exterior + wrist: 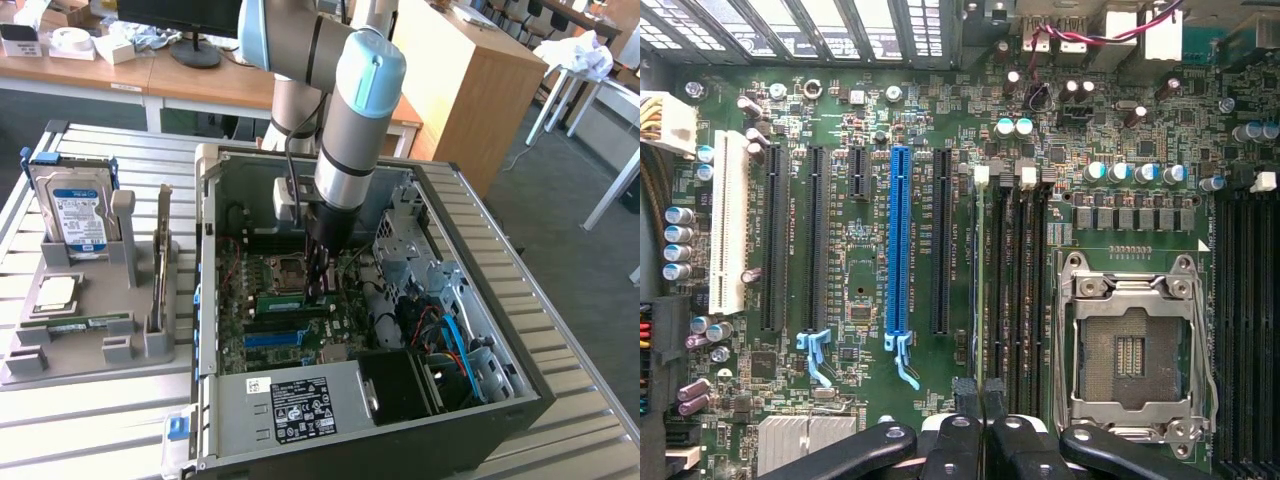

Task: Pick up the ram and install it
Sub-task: 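Pick up the ram and move it above insertion slot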

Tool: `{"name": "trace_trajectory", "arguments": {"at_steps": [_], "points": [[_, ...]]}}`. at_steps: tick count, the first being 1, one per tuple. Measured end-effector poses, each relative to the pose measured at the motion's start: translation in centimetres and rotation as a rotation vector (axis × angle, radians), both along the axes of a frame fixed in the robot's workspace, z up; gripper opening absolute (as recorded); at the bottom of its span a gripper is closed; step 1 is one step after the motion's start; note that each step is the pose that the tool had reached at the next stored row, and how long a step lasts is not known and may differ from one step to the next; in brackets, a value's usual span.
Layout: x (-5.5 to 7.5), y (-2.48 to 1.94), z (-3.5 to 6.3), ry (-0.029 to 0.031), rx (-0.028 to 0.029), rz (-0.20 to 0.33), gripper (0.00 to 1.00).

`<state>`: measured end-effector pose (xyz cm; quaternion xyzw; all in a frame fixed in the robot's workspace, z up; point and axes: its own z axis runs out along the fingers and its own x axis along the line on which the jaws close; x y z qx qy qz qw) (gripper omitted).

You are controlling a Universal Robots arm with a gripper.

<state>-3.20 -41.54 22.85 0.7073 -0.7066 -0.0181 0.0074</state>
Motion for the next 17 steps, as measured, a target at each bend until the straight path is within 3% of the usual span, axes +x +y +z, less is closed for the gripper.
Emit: {"name": "trace_trajectory", "arguments": {"at_steps": [17], "points": [[0.00,0.01,0.16,0.0001,-0.0009,0.000,0.12]]}}
